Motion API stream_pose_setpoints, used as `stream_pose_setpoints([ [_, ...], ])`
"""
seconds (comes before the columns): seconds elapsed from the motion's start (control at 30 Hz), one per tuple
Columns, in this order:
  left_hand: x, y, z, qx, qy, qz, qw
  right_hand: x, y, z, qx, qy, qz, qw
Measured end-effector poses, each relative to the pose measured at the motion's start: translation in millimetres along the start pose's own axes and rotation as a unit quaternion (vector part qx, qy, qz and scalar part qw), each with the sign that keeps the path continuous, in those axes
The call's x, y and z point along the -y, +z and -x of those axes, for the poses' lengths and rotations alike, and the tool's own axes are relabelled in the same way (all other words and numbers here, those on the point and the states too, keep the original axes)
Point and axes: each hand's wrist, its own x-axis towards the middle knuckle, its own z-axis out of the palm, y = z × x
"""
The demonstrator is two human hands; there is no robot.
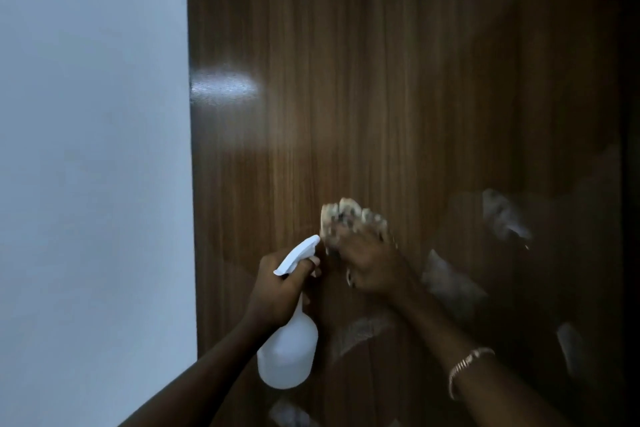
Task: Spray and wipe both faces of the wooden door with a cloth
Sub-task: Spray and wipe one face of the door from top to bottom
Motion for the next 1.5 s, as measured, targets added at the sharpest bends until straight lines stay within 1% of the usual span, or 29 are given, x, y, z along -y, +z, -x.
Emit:
stream_pose_setpoints([
  [0.03,1,4,-2,0.001,-0.001,0.002,1.0,-9,-1,25,-0.004,-0.018,0.029,0.999],
  [0.07,2,7,-4,0.002,-0.001,0.002,1.0,-25,-6,45,-0.026,0.003,0.041,0.999],
  [0.1,2,10,-4,0.004,-0.001,0.002,1.0,-41,-11,58,-0.055,0.066,0.033,0.996],
  [0.13,1,14,-5,0.006,0.0,0.004,1.0,-58,-20,62,-0.088,0.155,0.011,0.984],
  [0.2,-1,23,-8,0.006,-0.001,0.018,1.0,-82,-33,40,-0.154,0.311,-0.026,0.937],
  [0.23,-3,29,-10,0.005,0.002,0.028,1.0,-84,-37,23,-0.168,0.345,-0.031,0.923],
  [0.27,-5,35,-11,0.007,0.008,0.037,0.999,-79,-37,10,-0.165,0.343,-0.023,0.924],
  [0.3,-6,42,-13,0.01,0.015,0.044,0.999,-71,-34,3,-0.149,0.311,-0.014,0.938],
  [0.37,-8,54,-17,0.013,0.022,0.048,0.999,-53,-22,19,-0.086,0.195,0.002,0.977],
  [0.43,-8,66,-19,0.022,0.021,0.051,0.998,-50,-15,69,-0.025,0.109,0.037,0.993],
  [0.47,-8,72,-19,0.028,0.025,0.053,0.998,-56,-16,96,-0.019,0.112,0.042,0.993],
  [0.53,-7,81,-20,0.037,0.027,0.053,0.998,-84,-27,128,-0.058,0.202,0.004,0.978],
  [0.6,-5,89,-20,0.047,0.023,0.054,0.997,-121,-40,122,-0.128,0.31,-0.015,0.942],
  [0.67,-3,97,-22,0.049,0.025,0.056,0.997,-148,-53,84,-0.183,0.361,-0.022,0.914],
  [0.7,-4,101,-22,0.046,0.027,0.058,0.997,-150,-56,64,-0.184,0.362,-0.02,0.914],
  [0.77,-5,110,-24,0.039,0.027,0.062,0.997,-137,-52,46,-0.148,0.302,-0.019,0.942],
  [0.83,-4,121,-24,0.043,0.021,0.062,0.997,-115,-39,74,-0.087,0.21,-0.017,0.974],
  [0.87,-4,126,-25,0.049,0.021,0.063,0.997,-108,-35,99,-0.069,0.18,-0.005,0.981],
  [0.9,-4,129,-25,0.053,0.021,0.066,0.996,-110,-34,123,-0.067,0.18,0.0,0.981],
  [0.97,-6,137,-26,0.062,0.022,0.072,0.995,-139,-42,149,-0.106,0.244,-0.016,0.964],
  [1.03,-8,146,-26,0.069,0.02,0.08,0.994,-175,-54,140,-0.167,0.331,-0.036,0.928],
  [1.07,-10,152,-25,0.07,0.024,0.086,0.994,-190,-60,125,-0.195,0.358,-0.042,0.912],
  [1.1,-12,157,-26,0.071,0.028,0.091,0.993,-197,-65,107,-0.202,0.368,-0.043,0.907],
  [1.13,-15,164,-26,0.075,0.033,0.098,0.992,-195,-66,91,-0.188,0.358,-0.036,0.914],
  [1.2,-20,180,-26,0.083,0.035,0.113,0.99,-175,-60,79,-0.139,0.29,-0.023,0.947],
  [1.27,-24,195,-25,0.094,0.031,0.125,0.987,-155,-49,104,-0.084,0.214,-0.023,0.973],
  [1.33,-27,209,-23,0.105,0.023,0.143,0.984,-157,-44,150,-0.056,0.192,-0.005,0.98],
  [1.4,-27,225,-19,0.115,0.016,0.155,0.981,-178,-58,188,-0.093,0.26,-0.013,0.961],
  [1.5,-24,252,-18,0.121,0.001,0.129,0.984,-231,-81,207,-0.177,0.42,-0.039,0.889],
])
